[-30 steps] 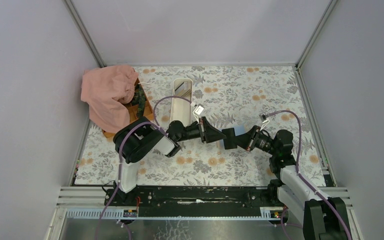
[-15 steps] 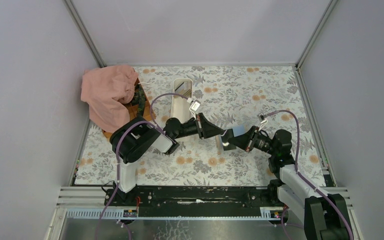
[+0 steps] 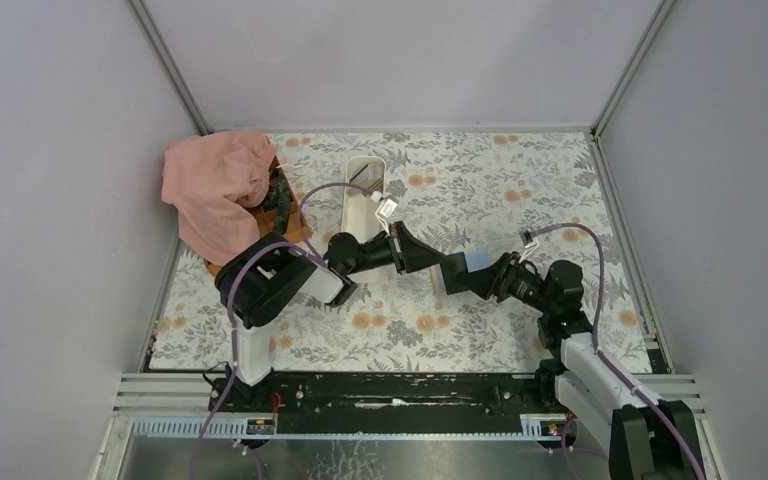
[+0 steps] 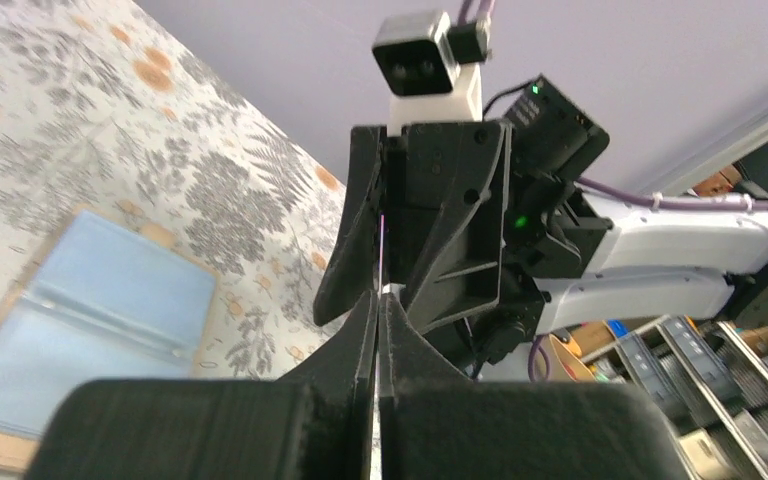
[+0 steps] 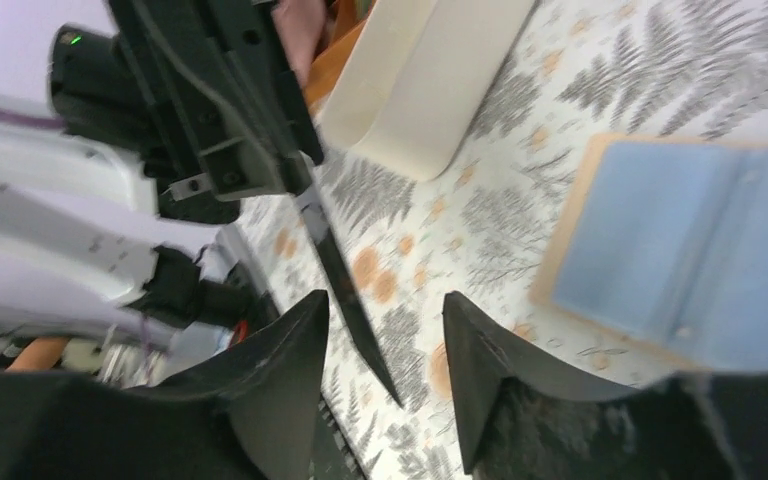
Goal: Take the credit cards out of the card holder
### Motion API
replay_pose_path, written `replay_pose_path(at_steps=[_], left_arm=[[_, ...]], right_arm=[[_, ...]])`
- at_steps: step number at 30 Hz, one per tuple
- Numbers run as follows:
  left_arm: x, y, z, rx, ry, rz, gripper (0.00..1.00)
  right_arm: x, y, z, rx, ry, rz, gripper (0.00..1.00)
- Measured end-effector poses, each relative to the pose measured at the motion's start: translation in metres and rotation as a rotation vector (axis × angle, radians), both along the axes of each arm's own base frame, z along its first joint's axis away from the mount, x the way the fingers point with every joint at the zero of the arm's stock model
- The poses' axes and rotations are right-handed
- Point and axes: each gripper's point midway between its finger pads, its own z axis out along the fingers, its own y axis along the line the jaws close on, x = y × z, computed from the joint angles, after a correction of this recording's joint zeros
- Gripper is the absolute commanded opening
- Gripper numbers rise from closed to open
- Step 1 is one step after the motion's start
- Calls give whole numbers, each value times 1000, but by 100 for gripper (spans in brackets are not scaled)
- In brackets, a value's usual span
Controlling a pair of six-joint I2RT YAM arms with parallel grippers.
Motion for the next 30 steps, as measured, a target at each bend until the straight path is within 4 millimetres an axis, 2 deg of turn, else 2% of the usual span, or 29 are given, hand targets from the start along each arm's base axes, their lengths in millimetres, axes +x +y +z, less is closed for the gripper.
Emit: replay_pose_path(at_steps=[3, 8, 12, 18, 21, 25, 30], left_arm=[[12, 11, 12, -17, -24, 51, 0], [56, 47, 32, -15, -82, 238, 0], [97, 69, 40, 92, -123, 458, 0], [156, 105, 57, 298, -266, 809, 0], [176, 128, 50, 416, -326, 948, 0], [196, 156, 29, 568, -378, 1064, 0], [220, 178, 18, 671, -409, 1151, 0]], right_arm=[[9, -10, -5, -46, -11, -93, 59], [22, -28, -21, -126, 8, -229, 59], [24, -34, -41, -175, 72, -261, 59], [22, -36, -59, -200, 132, -264, 59], [22, -36, -65, -206, 152, -262, 59], [23, -36, -68, -208, 162, -261, 59], [23, -36, -72, -212, 175, -259, 58]])
